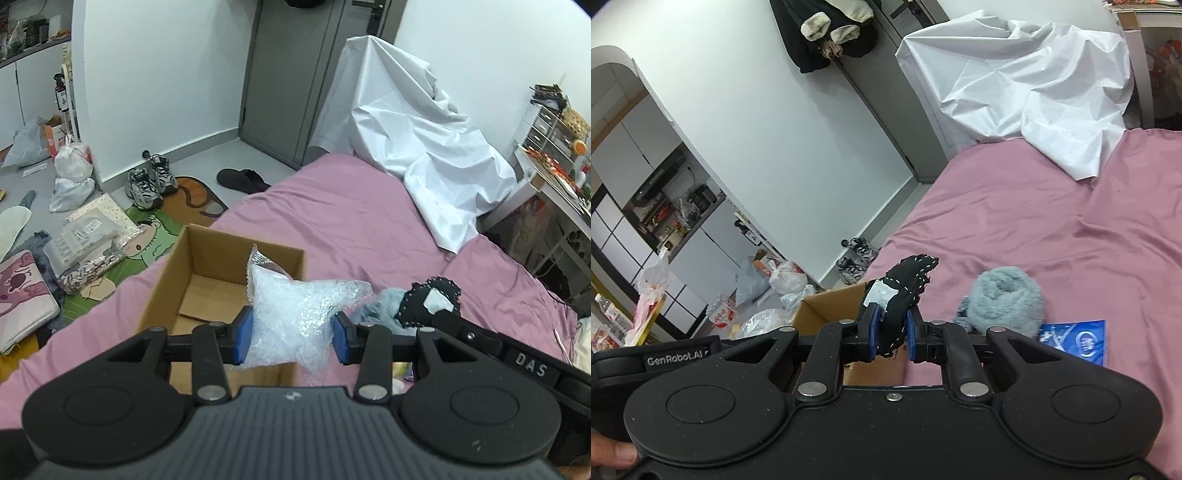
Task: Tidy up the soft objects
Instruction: 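Carry the bubble-wrap bag and black pouch over the cardboard box with both grippers, then open the left gripper over the box while the right releases the black pouch inside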
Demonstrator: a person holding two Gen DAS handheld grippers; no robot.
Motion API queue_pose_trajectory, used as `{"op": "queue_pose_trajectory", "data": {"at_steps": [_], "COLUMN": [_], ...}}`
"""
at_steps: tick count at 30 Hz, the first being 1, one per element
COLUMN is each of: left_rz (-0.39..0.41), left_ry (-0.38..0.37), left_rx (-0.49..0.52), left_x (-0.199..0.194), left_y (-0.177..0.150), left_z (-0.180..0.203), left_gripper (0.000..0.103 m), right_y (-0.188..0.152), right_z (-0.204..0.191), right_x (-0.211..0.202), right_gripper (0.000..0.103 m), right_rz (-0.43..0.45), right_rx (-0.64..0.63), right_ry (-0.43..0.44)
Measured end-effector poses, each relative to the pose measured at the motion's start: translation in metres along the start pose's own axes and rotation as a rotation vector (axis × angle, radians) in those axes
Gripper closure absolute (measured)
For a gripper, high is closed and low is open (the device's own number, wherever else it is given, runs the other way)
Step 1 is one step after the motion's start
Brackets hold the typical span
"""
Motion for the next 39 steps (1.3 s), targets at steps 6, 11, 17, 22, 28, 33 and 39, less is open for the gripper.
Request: {"op": "queue_pose_trajectory", "data": {"at_steps": [6,11,17,22,28,33,39], "left_rz": [-0.001,-0.012,-0.036,-0.067,-0.1,-0.11,-0.125], "left_ry": [0.017,0.025,0.042,0.051,0.062,0.077,0.066], "left_rx": [-0.013,-0.03,-0.048,-0.046,-0.046,-0.032,-0.032], "left_x": [0.013,0.03,0.053,0.072,0.092,0.104,0.11], "left_y": [0.012,0.019,0.027,0.03,0.032,0.033,0.035], "left_z": [-0.023,-0.038,-0.053,-0.06,-0.066,-0.068,-0.07], "left_gripper": [0.061,0.061,0.061,0.06,0.06,0.057,0.047], "right_y": [-0.002,-0.004,-0.005,-0.005,-0.008,-0.013,-0.017], "right_z": [-0.011,-0.017,-0.025,-0.031,-0.035,-0.035,-0.039], "right_x": [0.016,0.028,0.046,0.062,0.078,0.092,0.101], "right_gripper": [0.088,0.088,0.088,0.088,0.088,0.088,0.088], "right_rz": [-0.006,-0.012,-0.025,-0.039,-0.071,-0.1,-0.121], "right_rx": [0.008,0.016,0.013,0.012,0.004,0.006,-0.002], "right_ry": [0.014,0.022,0.03,0.038,0.042,0.036,0.034]}}
Point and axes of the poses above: each gripper's, at about its wrist camera, not at the fingertips, and x roughly the way its jaws point, z to its right, y to its top, the point moved 9 cm from there along x, roughly the way its jaws point, and after that the axes turned 4 degrees about y, right-handed, at the moved point
